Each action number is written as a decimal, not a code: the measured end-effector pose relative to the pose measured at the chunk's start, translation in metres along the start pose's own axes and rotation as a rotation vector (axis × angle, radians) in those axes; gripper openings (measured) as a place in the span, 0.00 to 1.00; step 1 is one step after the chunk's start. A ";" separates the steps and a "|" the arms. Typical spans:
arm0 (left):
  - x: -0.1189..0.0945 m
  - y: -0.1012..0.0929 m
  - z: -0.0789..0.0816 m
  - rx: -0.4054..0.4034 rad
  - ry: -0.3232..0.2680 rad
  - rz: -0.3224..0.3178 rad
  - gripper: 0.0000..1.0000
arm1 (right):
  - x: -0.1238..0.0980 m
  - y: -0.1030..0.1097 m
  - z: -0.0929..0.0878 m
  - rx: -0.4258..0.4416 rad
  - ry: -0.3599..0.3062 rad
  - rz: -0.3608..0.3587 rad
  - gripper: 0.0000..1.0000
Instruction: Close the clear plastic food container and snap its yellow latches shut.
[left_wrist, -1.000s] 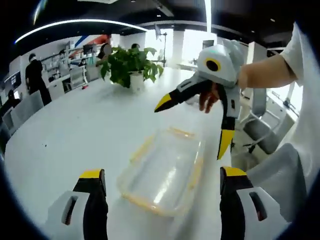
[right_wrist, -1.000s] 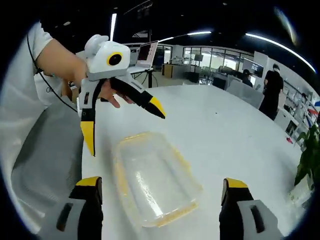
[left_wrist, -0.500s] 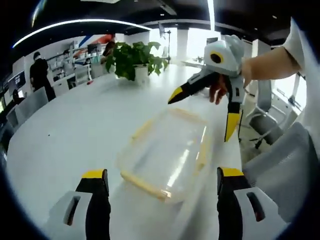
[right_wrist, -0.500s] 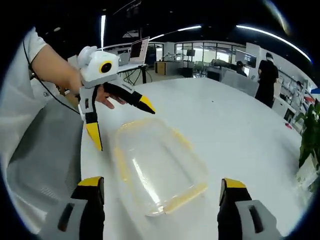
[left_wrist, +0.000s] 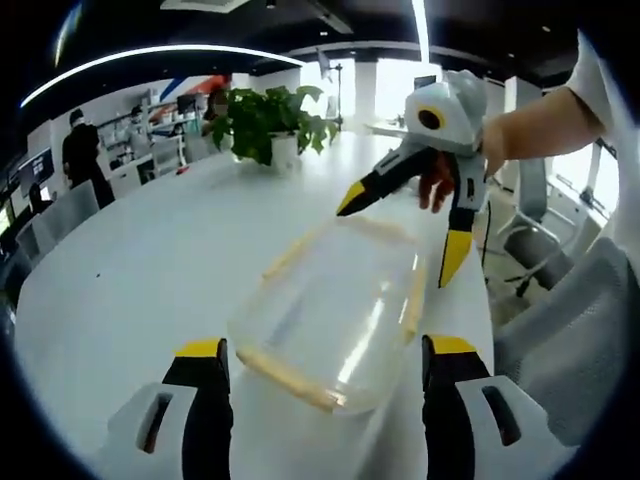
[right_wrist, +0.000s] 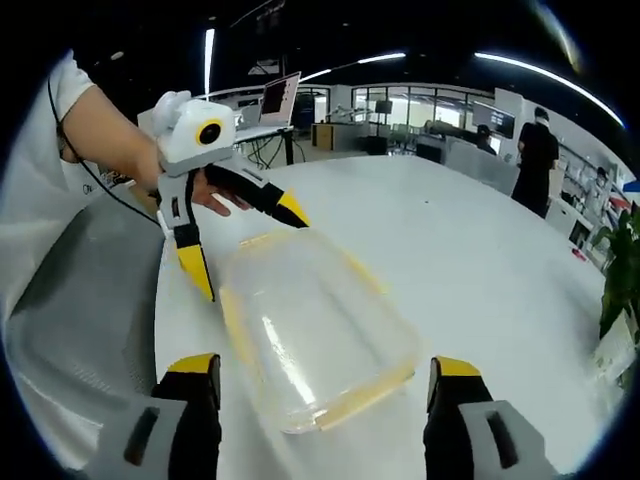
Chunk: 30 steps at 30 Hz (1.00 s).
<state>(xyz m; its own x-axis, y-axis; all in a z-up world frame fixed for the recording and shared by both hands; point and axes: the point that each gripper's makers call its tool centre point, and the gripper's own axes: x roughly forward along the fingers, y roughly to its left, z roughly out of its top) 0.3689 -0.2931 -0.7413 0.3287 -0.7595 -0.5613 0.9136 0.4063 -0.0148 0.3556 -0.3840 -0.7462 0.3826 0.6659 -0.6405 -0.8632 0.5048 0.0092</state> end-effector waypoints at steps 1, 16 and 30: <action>0.000 0.000 -0.001 -0.001 0.003 0.001 0.73 | 0.000 0.000 -0.001 -0.003 0.005 0.002 0.79; -0.002 0.003 -0.004 0.007 0.019 0.008 0.66 | 0.004 -0.001 -0.003 -0.029 0.014 -0.015 0.74; -0.024 0.012 -0.017 -0.010 0.036 0.027 0.64 | 0.021 0.010 0.011 -0.028 0.018 -0.011 0.73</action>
<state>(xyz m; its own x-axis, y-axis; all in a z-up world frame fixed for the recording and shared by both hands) 0.3680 -0.2612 -0.7425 0.3440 -0.7298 -0.5908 0.9022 0.4313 -0.0075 0.3585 -0.3589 -0.7509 0.3862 0.6500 -0.6545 -0.8679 0.4964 -0.0192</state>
